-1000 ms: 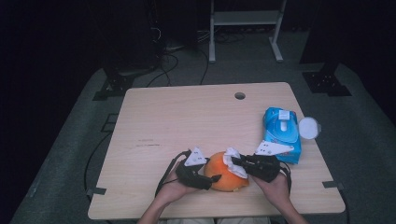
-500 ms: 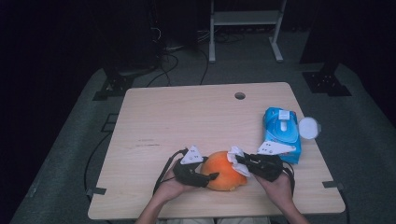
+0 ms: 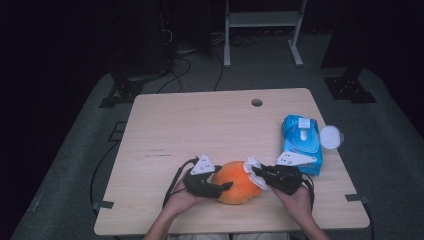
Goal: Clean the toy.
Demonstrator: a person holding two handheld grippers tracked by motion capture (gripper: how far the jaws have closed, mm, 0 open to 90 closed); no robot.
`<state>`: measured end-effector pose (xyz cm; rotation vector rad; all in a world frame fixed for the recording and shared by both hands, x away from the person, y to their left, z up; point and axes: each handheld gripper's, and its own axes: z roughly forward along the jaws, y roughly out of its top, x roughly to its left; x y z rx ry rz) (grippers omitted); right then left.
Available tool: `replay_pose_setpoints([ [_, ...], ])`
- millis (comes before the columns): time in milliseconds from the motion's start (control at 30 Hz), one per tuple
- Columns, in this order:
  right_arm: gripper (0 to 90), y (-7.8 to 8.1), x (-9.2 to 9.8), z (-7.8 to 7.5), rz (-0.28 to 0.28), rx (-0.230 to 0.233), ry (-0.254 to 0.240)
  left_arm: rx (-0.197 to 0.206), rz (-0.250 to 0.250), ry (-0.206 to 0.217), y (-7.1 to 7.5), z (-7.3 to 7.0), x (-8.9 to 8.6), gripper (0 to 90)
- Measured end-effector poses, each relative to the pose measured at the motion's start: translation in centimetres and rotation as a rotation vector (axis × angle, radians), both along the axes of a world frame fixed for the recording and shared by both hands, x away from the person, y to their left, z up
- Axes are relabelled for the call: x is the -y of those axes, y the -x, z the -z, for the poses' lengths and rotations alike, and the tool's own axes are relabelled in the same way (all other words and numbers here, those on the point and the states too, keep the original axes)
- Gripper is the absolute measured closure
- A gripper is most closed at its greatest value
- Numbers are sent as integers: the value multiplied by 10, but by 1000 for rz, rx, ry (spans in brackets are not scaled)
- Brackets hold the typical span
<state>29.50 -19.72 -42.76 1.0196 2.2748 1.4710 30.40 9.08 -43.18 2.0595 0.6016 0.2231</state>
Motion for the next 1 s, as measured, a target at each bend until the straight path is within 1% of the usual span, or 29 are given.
replay_pose_setpoints([
  [33, 807, 2, -1, -1, -17, 1, -25, -12, -8, 11, -1, 1, -2, 324],
  [67, 807, 4, -5, -3, -37, 10, -35, -13, -12, 15, -3, 2, -3, 324],
  [100, 807, 4, -5, -3, -37, 10, -35, -16, -11, 15, -3, 3, -4, 324],
  [133, 807, 7, -9, -6, -62, 20, -48, -21, -13, 19, -4, 3, -5, 324],
  [167, 807, 11, -14, -10, -97, 40, -50, -22, -13, 20, -5, 3, -7, 324],
  [200, 806, 15, -18, -14, -129, 61, -41, -27, -15, 23, -6, 3, -8, 323],
  [267, 806, 16, -19, -14, -132, 64, -32, -39, -14, 37, -7, 4, -11, 321],
  [333, 807, 13, -15, -10, -113, 46, -29, -46, -20, 50, -7, 4, -11, 322],
  [433, 807, 2, -2, 1, -46, -6, -17, -40, -17, 48, -7, 4, -10, 320],
  [467, 807, -1, 1, 3, -27, -17, -1, -39, -16, 49, -7, 4, -9, 318],
  [500, 807, -1, 2, 3, -20, -12, 15, -39, -16, 51, -6, 4, -9, 316],
  [533, 807, -1, 2, 2, -19, -14, 13, -38, -14, 49, -6, 4, -8, 314],
  [567, 807, 0, 0, 0, -22, -14, -6, -36, -9, 47, -6, 5, -8, 310],
  [600, 807, 2, -4, -3, -41, 4, -21, -36, -4, 50, -5, 5, -7, 310],
  [633, 807, 2, -4, -3, -41, 4, -21, -34, 4, 48, -5, 5, -6, 310],
  [700, 806, 4, -9, -8, -65, 23, -43, -25, 18, 41, -3, 5, -3, 311],
  [733, 805, 3, -10, -9, -65, 24, -42, -21, 23, 37, -2, 5, -2, 311],
  [767, 805, 2, -10, -7, -62, 22, -33, -22, 23, 38, -1, 5, -1, 311],
  [800, 805, -3, -6, -2, -39, -5, -38, -24, 24, 40, -1, 5, -1, 314],
  [833, 805, -6, -3, 1, -19, -21, -32, -14, 37, 35, 1, 5, 3, 315],
  [867, 805, -9, 0, 4, -3, -40, -35, -14, 37, 35, 1, 5, 3, 315],
  [900, 805, -9, 0, 4, -3, -40, -35, -7, 43, 27, 2, 4, 5, 315],
  [933, 805, -11, 2, 5, 8, -58, -52, -3, 48, 18, 4, 4, 7, 315],
  [967, 804, -11, 3, 5, 9, -61, -68, 2, 53, 16, 5, 4, 9, 314],
  [1000, 803, -8, -1, 0, -4, -37, -76, 4, 58, 14, 6, 3, 9, 304],
])
